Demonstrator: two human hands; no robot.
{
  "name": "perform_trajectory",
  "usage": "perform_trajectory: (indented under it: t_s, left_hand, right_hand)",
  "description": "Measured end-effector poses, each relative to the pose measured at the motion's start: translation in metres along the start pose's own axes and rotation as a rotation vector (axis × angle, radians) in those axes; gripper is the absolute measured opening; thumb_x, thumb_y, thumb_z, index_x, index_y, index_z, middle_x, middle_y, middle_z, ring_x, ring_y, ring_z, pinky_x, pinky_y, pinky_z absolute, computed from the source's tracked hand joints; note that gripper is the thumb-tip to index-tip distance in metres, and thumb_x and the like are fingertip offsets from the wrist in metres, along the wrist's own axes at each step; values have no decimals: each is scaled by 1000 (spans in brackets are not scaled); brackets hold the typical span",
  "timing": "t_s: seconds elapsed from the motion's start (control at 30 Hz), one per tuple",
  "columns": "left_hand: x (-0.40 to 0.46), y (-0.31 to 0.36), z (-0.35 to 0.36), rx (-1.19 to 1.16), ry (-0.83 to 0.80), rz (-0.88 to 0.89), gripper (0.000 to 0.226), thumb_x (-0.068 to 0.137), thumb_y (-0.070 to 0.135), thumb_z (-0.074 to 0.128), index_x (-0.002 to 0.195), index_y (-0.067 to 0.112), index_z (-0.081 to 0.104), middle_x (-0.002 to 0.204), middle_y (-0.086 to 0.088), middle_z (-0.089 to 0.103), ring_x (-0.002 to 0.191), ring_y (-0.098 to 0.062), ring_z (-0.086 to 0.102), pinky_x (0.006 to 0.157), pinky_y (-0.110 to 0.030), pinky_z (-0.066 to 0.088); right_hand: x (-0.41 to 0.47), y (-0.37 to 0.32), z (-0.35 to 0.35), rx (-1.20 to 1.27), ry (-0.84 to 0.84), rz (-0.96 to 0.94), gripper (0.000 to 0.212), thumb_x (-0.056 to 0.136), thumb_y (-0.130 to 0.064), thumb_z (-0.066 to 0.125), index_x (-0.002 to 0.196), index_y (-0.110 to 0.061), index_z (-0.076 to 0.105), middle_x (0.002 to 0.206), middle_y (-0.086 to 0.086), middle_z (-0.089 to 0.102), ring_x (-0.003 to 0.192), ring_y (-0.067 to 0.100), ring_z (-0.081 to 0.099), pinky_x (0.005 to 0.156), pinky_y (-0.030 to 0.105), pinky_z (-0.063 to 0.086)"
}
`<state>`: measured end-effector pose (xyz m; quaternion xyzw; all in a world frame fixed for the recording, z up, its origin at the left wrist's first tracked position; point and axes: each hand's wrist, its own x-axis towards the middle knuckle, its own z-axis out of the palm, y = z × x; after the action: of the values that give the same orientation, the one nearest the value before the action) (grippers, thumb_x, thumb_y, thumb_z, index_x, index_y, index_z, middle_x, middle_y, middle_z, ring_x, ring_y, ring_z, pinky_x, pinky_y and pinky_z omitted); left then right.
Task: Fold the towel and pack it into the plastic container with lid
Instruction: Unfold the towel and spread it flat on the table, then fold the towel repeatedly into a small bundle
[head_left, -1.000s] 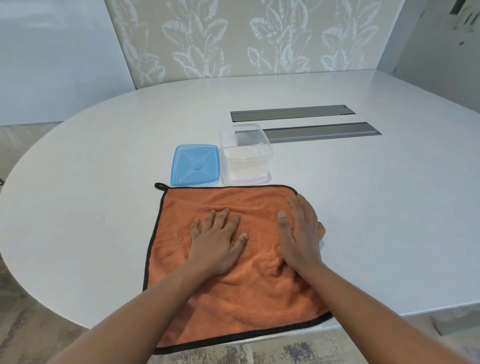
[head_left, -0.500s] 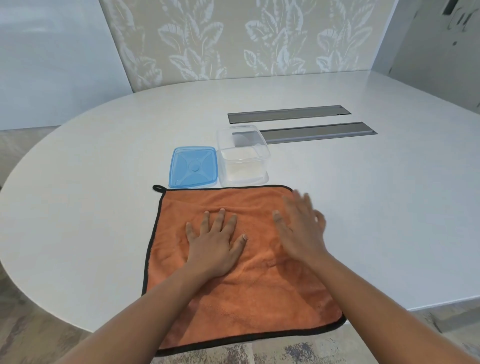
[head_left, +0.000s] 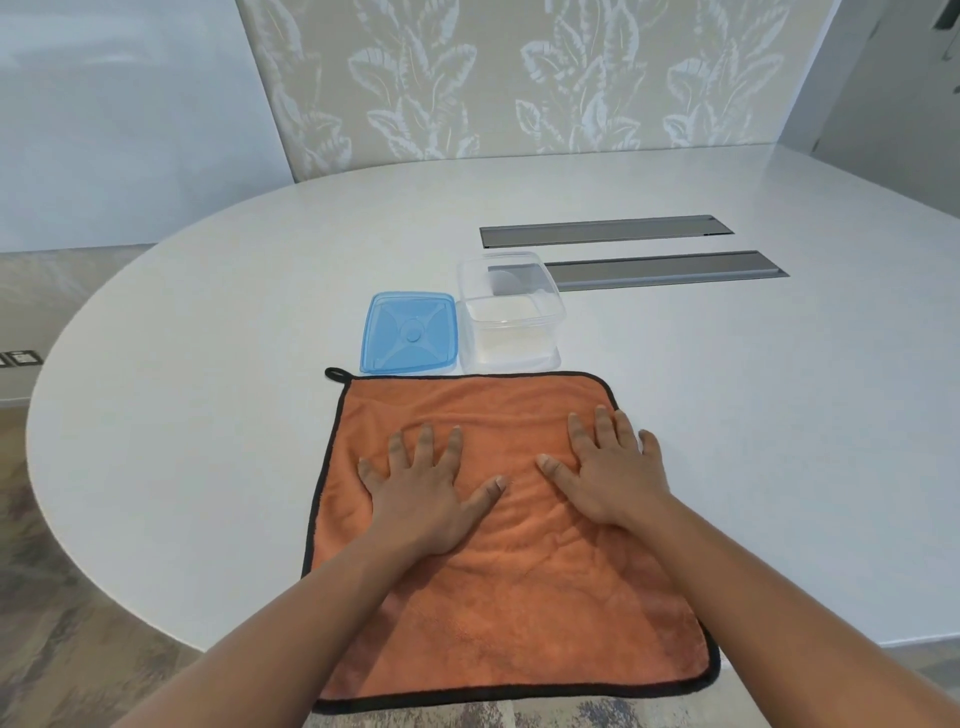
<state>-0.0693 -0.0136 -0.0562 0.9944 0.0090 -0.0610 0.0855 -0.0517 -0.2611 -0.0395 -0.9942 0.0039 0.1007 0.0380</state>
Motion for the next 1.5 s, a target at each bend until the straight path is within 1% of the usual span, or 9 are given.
perform_trajectory:
  t_s: [0.23,0.37,0.47,0.6,0.83,1.07,1.3,1.43,1.5]
  left_hand:
    - [0,-13,-5,39,-8,-4,120,59,108,-3,161,45,-3,174,-2,-3,157,-35,-6,112,-70,-3]
    - [13,-21,-11,-2,89,69,113,70,104,5,156,35,29,174,-1,-3,158,-31,-14,116,-61,-14]
    - [28,-36,-17,-44,80,42,112,75,99,4,161,29,17,174,-1,6,159,-32,-2,123,-62,0]
    - [40,-53,-17,-21,25,21,112,69,104,4,163,42,0,174,6,-5,158,-32,-12,121,-62,-10]
    - [50,-68,-21,-92,237,40,86,91,81,16,152,29,43,162,2,39,151,-28,26,120,-53,22]
    - [63,-79,-28,-35,143,-86,86,92,81,16,157,29,34,168,-4,27,154,-34,20,121,-53,22]
    - [86,-93,-40,-437,358,-113,20,100,23,57,113,16,72,123,-9,60,119,-37,51,100,-39,39]
    - [103,-101,-54,-546,238,-231,52,90,11,63,141,12,56,135,-9,59,125,-33,53,106,-42,44]
    - [110,-102,-63,-600,183,-250,55,82,15,66,136,12,54,111,0,59,107,-26,56,87,-34,48]
  right_hand:
    - [8,-8,7,46,29,-202,90,85,-87,2,162,-41,-3,173,-4,-9,158,21,-14,125,50,-5]
    - [18,-9,-4,82,54,-182,90,84,-88,13,159,-40,23,173,-4,10,159,21,4,122,54,9]
    - [29,-9,-10,155,100,-151,75,94,-77,23,154,-34,36,172,0,18,158,21,9,120,55,15]
    - [33,-5,-1,77,83,-146,80,95,-78,12,163,-34,15,174,2,1,159,22,-10,124,50,2]
    - [44,-1,-1,100,136,-120,82,91,-81,10,158,-37,25,173,-1,11,159,20,0,122,53,8]
    - [58,-2,-3,65,23,-45,93,83,-87,-2,163,-41,2,173,6,-9,159,24,-13,122,57,-2]
    - [79,5,-14,215,309,-17,36,101,-39,42,130,-23,57,141,5,52,127,31,46,100,50,39]
    - [91,12,-19,445,323,84,41,97,-21,52,138,-14,55,146,12,50,127,38,46,103,50,40]
    - [98,16,-25,473,265,101,46,95,-20,57,139,-10,54,141,17,55,124,42,50,101,51,44]
